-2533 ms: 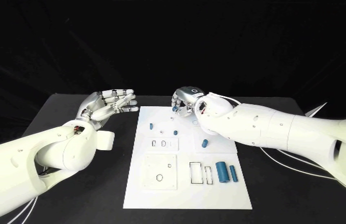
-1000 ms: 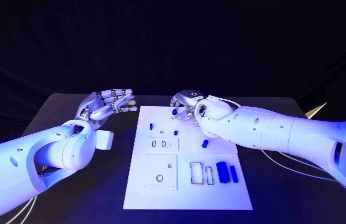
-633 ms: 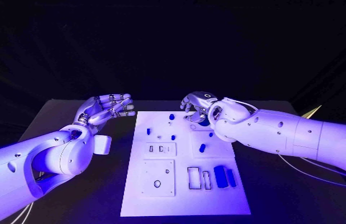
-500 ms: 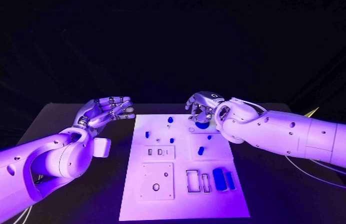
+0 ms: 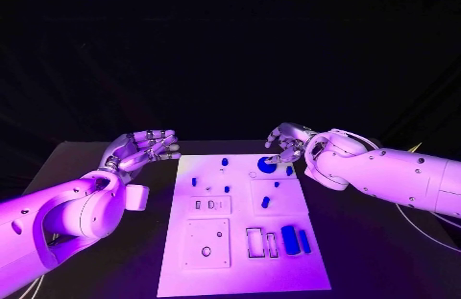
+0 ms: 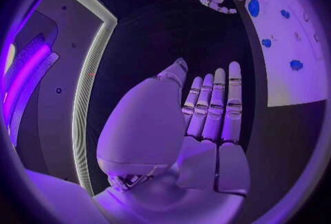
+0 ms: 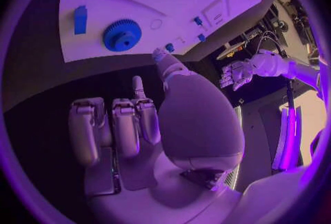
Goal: Assemble the parts on the task board
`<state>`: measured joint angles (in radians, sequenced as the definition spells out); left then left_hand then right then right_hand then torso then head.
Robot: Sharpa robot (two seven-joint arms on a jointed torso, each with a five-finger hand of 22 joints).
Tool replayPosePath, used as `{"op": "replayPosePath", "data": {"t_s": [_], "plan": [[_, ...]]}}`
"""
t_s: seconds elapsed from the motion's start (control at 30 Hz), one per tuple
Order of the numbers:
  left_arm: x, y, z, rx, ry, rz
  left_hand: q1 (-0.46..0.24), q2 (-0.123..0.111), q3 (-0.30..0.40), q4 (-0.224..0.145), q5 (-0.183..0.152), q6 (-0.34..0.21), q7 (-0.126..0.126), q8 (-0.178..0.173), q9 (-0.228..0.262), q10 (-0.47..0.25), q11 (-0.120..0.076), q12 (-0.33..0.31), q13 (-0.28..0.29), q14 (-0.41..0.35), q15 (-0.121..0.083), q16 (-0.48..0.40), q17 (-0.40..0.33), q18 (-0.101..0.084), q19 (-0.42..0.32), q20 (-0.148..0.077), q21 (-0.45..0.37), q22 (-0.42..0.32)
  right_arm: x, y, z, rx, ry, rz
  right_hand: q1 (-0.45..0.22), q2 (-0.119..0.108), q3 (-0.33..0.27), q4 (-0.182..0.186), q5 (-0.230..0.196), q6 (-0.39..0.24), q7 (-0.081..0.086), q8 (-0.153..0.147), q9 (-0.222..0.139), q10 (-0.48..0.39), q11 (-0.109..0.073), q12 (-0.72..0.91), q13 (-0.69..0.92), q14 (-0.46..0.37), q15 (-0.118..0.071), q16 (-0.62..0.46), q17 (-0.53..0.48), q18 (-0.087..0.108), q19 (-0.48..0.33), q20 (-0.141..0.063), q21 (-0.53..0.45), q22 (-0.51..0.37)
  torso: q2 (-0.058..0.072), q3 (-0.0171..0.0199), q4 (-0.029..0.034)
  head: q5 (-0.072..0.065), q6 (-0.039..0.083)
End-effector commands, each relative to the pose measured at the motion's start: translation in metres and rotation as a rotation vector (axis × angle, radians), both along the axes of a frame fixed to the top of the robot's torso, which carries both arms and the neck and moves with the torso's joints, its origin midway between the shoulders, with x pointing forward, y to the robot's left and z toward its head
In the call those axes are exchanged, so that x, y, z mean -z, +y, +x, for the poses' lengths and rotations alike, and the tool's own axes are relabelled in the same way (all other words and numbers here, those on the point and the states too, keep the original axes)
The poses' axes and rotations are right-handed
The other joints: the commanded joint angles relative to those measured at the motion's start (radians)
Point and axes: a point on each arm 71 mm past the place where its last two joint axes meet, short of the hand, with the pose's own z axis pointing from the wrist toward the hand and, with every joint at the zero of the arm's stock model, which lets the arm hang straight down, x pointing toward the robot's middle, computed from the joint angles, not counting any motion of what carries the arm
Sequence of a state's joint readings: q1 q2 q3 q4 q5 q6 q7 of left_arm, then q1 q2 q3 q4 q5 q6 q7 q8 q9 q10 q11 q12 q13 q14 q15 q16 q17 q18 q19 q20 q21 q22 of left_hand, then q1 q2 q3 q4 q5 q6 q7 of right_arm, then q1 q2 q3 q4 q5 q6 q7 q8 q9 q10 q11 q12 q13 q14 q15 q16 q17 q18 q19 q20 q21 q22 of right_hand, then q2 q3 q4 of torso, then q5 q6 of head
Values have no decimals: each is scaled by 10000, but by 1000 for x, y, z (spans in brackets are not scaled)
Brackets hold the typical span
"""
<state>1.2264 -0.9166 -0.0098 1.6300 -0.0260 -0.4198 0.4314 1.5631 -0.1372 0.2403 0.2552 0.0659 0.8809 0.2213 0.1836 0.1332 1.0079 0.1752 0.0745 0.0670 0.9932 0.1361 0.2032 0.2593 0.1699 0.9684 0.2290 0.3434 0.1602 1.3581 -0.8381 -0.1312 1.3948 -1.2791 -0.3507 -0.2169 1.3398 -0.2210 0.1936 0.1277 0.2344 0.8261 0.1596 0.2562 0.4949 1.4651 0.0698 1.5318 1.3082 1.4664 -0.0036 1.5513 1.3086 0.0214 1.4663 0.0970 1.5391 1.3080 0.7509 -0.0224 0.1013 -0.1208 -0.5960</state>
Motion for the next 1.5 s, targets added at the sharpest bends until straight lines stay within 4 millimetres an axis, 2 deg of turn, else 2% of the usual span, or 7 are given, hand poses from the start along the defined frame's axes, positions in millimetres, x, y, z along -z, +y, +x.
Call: {"op": "replayPosePath", "data": {"t_s": [0.03, 0.13, 0.47, 0.73, 1.0, 1.37, 1.5], "plan": [[-1, -4, 0, 262, -45, -119, 32, -65, 26, -35, -55, -67, -26, 58, 10, 79, 12, -50, -8, -57, -22, -48, 9, 95, 16, -38, 29, 13, 9, -4, 1, 211, 800, 58, 109, 44, -106, 57, -51, -86, 13, 76, -8, 860, 76, 183, 2397, 953, 68, 60, 2157, -138, 886, 92, 89, 2352, -3, 8, 17, -47, -63], [-1, -4, -1, 278, -46, -126, 32, -65, 26, -35, -55, -67, -26, 58, 10, 79, 12, -50, -8, -57, -22, -48, 9, 95, 16, -38, 29, 13, 13, -5, 1, 271, 901, -2, 149, 59, -166, 140, -18, -145, 34, 85, -27, 949, 97, 279, 2503, 977, 89, 100, 2285, -172, 957, 113, 191, 2475, 2, -9, 12, -33, -67], [-1, -3, -1, 271, -49, -125, 32, -65, 26, -35, -55, -67, -26, 58, 10, 79, 12, -50, -8, -57, -22, -48, 9, 95, 16, -38, 29, 13, 19, -9, 2, 431, 960, -177, 180, 83, -189, 195, 4, -167, 46, 97, -37, 985, 110, 317, 2544, 989, 103, 117, 2344, -194, 1003, 126, 257, 2555, -8, -22, -1, -16, -169], [-2, -2, -1, 258, -49, -120, 32, -65, 26, -35, -55, -67, -26, 58, 10, 79, 12, -50, -8, -57, -22, -48, 9, 95, 16, -38, 29, 13, 23, -5, 4, 401, 939, -238, 227, 134, -166, 238, 28, -162, 51, 115, -44, 983, 117, 315, 2543, 992, 112, 123, 2361, -200, 1016, 137, 276, 2578, -8, -9, 9, 7, -207], [-2, -1, -1, 252, -46, -118, 32, -65, 26, -35, -55, -67, -26, 58, 10, 79, 12, -50, -8, -57, -22, -48, 9, 95, 16, -38, 29, 13, 27, -2, 9, 447, 940, -276, 274, 183, -119, 266, 40, -143, 52, 136, -50, 996, 119, 329, 2558, 993, 116, 125, 2367, -205, 1026, 143, 291, 2596, -4, -21, 3, 17, -243], [-1, -2, -1, 261, -37, -117, 32, -65, 26, -35, -55, -67, -26, 58, 10, 79, 12, -50, -8, -57, -22, -48, 9, 95, 16, -38, 29, 13, 32, 0, 15, 522, 941, -395, 311, 222, -72, 288, 52, -127, 52, 152, -56, 984, 120, 317, 2546, 994, 118, 128, 2373, -206, 1029, 148, 295, 2601, -4, -28, -6, -1, -351], [-1, -2, -1, 256, -33, -114, 41, -67, 32, -59, -53, -62, -44, 67, 13, 96, 3, -58, -7, -63, -25, -61, 50, 93, -9, -42, 68, 36, 34, -2, 16, 568, 988, -473, 357, 254, -18, 299, 60, -118, 54, 160, -66, 982, 121, 316, 2545, 995, 121, 131, 2382, -211, 1038, 152, 308, 2617, -17, -14, -1, 31, -406]]}}
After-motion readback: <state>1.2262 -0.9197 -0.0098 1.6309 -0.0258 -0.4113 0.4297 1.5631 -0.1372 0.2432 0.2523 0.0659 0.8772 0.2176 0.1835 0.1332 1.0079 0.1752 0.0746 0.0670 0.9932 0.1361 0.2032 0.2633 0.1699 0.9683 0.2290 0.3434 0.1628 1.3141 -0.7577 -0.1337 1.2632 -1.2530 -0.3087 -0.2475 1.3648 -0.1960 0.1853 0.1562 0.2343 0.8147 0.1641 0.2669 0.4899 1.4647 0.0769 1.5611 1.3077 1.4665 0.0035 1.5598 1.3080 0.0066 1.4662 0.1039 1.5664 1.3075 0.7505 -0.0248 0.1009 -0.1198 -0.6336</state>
